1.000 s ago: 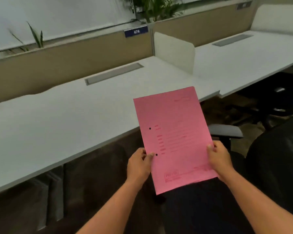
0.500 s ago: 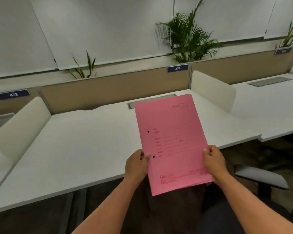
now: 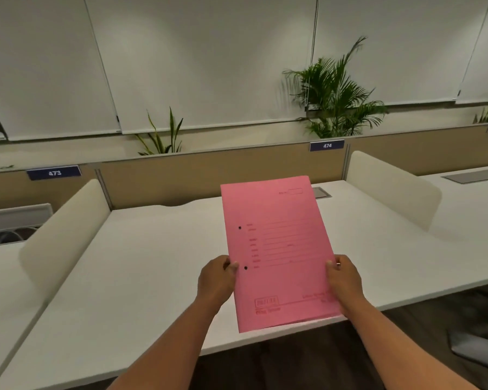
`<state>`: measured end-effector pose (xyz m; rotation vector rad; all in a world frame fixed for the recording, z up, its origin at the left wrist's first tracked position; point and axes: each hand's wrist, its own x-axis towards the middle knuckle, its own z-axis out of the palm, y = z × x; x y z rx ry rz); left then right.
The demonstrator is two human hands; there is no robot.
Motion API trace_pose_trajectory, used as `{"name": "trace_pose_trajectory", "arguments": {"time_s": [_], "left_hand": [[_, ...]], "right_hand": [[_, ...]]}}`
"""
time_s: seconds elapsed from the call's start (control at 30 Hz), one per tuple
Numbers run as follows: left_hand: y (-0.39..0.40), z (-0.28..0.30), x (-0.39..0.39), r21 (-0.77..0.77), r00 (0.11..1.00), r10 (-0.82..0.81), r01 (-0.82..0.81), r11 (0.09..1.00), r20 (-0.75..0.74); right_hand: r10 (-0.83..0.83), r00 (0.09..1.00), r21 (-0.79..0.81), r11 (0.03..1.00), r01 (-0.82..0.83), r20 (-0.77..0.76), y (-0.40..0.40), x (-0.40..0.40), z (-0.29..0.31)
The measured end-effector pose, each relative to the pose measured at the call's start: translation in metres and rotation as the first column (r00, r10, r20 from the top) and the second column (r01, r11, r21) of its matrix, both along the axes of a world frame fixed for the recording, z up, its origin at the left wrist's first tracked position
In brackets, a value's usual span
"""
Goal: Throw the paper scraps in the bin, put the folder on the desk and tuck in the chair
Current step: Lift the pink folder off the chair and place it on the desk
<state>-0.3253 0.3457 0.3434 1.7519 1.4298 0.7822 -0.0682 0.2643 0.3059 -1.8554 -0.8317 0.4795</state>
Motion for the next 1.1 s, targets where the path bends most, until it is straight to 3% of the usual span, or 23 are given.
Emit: {"name": "trace_pose_trajectory", "arguments": {"time_s": [0.4, 1.1], "left_hand": [[0.116, -0.013, -0.017, 0.004, 0.996, 0.091, -0.091, 0.996, -0.020], [0.423, -0.077, 0.010, -0.044, 0.923, 0.382, -0.384, 0.922, -0.046]], "right_hand": [[0.039, 0.999, -0.018, 0.999, -0.040, -0.016, 0.126, -0.020, -0.003], [0.168, 0.986, -0.131, 0.977, -0.169, -0.016, 0.465, 0.007, -0.073]]}}
